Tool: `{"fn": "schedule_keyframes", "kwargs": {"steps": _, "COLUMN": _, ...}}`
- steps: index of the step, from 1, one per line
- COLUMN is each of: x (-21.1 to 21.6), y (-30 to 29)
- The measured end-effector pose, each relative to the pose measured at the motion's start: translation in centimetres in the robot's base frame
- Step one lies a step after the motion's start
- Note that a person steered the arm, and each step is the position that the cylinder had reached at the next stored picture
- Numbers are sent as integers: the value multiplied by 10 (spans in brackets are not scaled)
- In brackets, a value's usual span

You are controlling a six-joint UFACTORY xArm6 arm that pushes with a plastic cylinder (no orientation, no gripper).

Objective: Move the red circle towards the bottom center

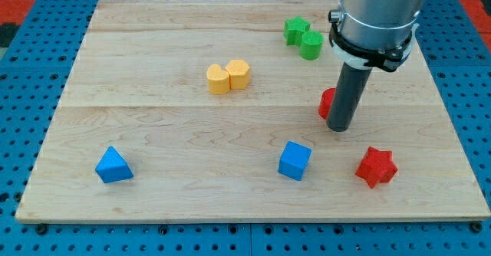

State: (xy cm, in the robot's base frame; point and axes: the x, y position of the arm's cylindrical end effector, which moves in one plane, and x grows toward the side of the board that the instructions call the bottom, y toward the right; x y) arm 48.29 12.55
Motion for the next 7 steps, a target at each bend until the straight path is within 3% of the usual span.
{"fn": "schedule_keyframes", "kwargs": {"steps": 2, "x": -8, "y": 19}}
{"fn": "schedule_keyframes", "kwargs": {"steps": 4, "x": -53, "y": 113}}
{"fn": "schedule_keyframes", "kwargs": {"steps": 5, "x": -58, "y": 54}}
{"fn": "schedule_keyframes", "kwargs": {"steps": 6, "x": -57, "y": -51}}
{"fn": "schedule_keyframes", "kwargs": {"steps": 7, "x": -54, "y": -77}}
